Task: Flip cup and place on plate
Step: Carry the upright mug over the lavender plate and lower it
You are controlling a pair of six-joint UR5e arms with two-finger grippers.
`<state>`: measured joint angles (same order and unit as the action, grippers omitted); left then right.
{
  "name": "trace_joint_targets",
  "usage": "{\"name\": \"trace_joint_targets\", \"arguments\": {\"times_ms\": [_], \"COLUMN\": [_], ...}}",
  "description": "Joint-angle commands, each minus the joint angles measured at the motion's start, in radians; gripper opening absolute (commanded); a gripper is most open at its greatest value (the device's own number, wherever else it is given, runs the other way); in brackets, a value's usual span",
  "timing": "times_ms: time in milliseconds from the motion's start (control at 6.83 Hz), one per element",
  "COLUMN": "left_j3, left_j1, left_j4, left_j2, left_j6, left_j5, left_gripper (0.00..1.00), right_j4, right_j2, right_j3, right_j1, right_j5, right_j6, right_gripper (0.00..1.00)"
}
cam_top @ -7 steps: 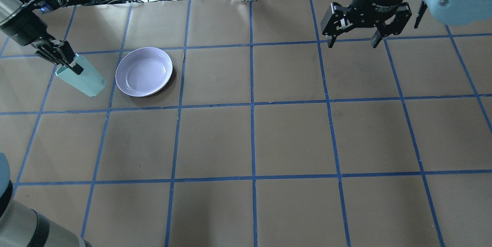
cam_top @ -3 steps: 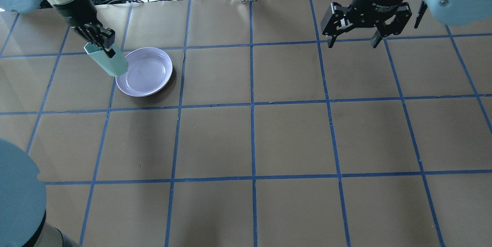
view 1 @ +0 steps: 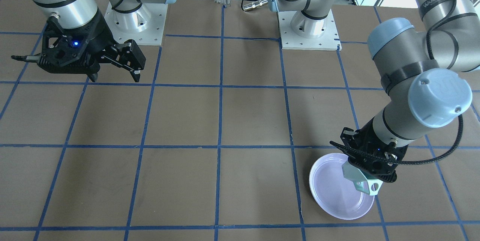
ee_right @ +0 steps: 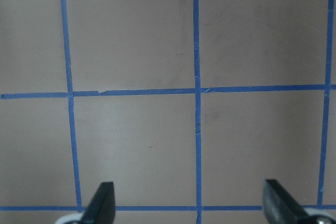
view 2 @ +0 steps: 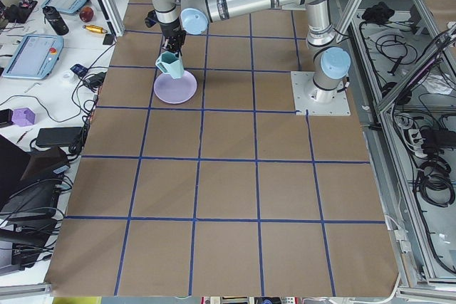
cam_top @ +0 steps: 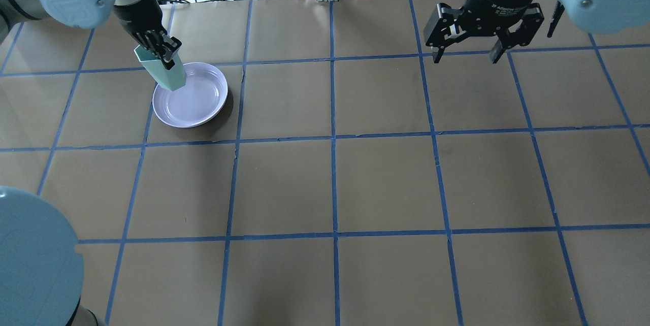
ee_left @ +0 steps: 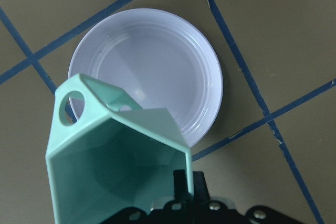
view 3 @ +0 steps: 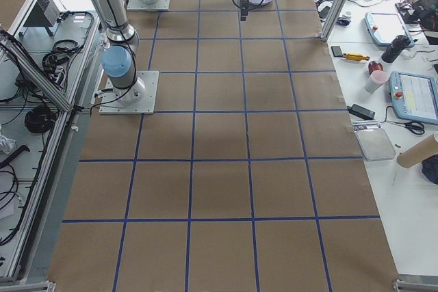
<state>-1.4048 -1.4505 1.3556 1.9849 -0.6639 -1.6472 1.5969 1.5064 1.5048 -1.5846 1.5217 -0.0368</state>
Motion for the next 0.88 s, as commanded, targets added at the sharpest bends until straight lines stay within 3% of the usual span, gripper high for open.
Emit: {"name": "trace_joint_targets", "arguments": {"times_ms": [0, 293, 732], "left_j3": [-0.141, -0.207, -0.226], "left_j1": [-0.005, -0.002, 0.002], "left_j4": [-0.244, -0.355, -0.352], "left_j2": [0.002, 0.017, 0.042], "left_j6": [-0.016, -0.017, -0.017], "left_j5": [-0.007, -0.002, 0.012], "left_gripper": [0.00, 0.00, 0.00], "right_j4": [0.000, 0.000, 0.000], "right_j2": [0.000, 0.000, 0.000], "right_j3": [0.000, 0.000, 0.000], "right_j1": [0.000, 0.000, 0.000], "right_j5": [0.000, 0.000, 0.000], "right_j6": [0.000, 0.000, 0.000], "right_gripper": [1.00, 1.00, 1.00]}}
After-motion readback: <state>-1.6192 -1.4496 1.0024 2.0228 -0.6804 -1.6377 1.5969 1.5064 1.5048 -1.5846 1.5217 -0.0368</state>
